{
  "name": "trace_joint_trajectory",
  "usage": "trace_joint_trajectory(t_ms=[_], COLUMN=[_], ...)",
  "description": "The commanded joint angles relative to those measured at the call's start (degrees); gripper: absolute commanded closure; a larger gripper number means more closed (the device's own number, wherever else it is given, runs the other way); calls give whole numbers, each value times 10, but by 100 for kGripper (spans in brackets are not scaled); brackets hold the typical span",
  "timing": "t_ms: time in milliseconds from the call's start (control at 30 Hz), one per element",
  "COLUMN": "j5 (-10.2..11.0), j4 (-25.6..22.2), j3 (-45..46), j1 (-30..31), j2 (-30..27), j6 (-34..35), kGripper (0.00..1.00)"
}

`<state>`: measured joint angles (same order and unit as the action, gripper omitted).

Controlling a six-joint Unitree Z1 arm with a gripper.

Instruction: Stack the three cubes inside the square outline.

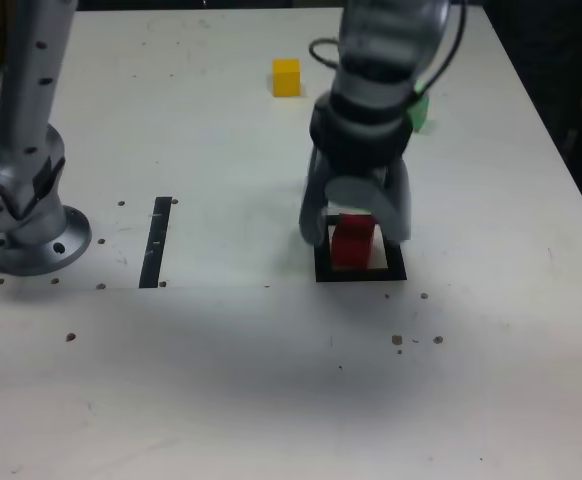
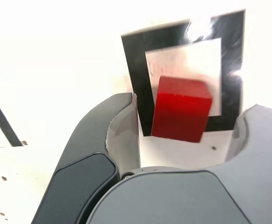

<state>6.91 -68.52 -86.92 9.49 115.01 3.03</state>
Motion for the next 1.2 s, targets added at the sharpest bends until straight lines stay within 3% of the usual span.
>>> trace_joint_trajectory(t_ms=[0, 267, 667, 1000, 1167], j5=[4, 35, 53, 92, 97], j4=[-7, -39, 11, 19, 14], j3=[-1, 23, 91, 29, -30], j1=[-12, -121, -359, -451, -471], j2=[-14, -59, -110, -47, -1], j6=[-9, -83, -206, -289, -322], kGripper=[1, 1, 1, 2, 3])
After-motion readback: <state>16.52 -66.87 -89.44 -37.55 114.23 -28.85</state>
